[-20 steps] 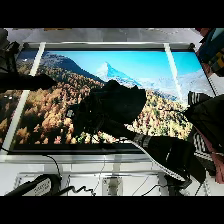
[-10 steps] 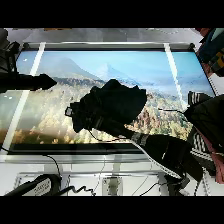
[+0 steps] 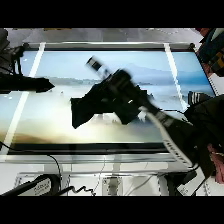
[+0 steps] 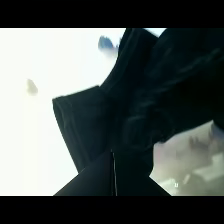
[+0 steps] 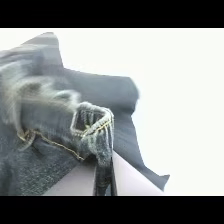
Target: Fold the clothes and pants, and hang the long-sleeved shirts on hangers.
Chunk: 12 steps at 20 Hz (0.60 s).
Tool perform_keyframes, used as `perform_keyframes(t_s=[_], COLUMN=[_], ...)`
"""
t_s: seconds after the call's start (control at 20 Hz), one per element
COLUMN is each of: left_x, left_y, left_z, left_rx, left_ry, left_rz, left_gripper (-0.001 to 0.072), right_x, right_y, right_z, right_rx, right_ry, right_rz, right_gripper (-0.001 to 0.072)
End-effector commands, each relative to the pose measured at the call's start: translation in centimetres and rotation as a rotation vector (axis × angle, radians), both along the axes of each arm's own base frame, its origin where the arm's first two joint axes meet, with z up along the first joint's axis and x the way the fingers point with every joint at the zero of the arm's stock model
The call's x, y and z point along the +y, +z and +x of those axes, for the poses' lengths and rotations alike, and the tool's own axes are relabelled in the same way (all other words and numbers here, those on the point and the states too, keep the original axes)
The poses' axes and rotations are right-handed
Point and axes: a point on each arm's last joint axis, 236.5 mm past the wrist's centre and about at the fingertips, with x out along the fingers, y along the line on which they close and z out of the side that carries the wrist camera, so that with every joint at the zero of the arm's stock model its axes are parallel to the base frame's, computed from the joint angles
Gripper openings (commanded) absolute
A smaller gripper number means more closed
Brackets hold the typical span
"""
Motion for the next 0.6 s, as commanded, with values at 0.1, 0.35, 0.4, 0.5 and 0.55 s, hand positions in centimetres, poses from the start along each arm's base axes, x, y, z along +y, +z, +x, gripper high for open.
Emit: perform_keyframes(t_s=[0.1, 0.35, 0.4, 0.5, 0.55], left_x=[-0.5, -5.3, -6.3, -7.5, -7.5], left_y=[-9.3, -17.2, -17.7, -18.3, -18.9], left_z=[-6.9, -12.2, -12.7, -13.3, -13.1], left_rx=[0.309, 0.536, 0.567, 0.61, 0.611], left_ry=[-0.051, 0.131, 0.161, 0.203, 0.224], left_rz=[-0.083, -0.407, -0.478, -0.56, -0.559], left_gripper=[0.0028, 0.0435, 0.0635, 0.068, 0.068], right_x=[-19.5, -22.1, -22.0, -21.3, -21.0], right_y=[3.6, 2.6, 2.7, 2.9, 2.9], right_z=[-0.2, -1.0, -0.8, -0.6, -0.5], right_rx=[0.138, 0.286, 0.286, 0.279, 0.277], right_ry=[-0.485, -0.559, -0.555, -0.533, -0.52], right_rz=[0.126, 0.394, 0.412, 0.426, 0.425], right_gripper=[0.004, 0.0041, 0.0041, 0.0042, 0.0041])
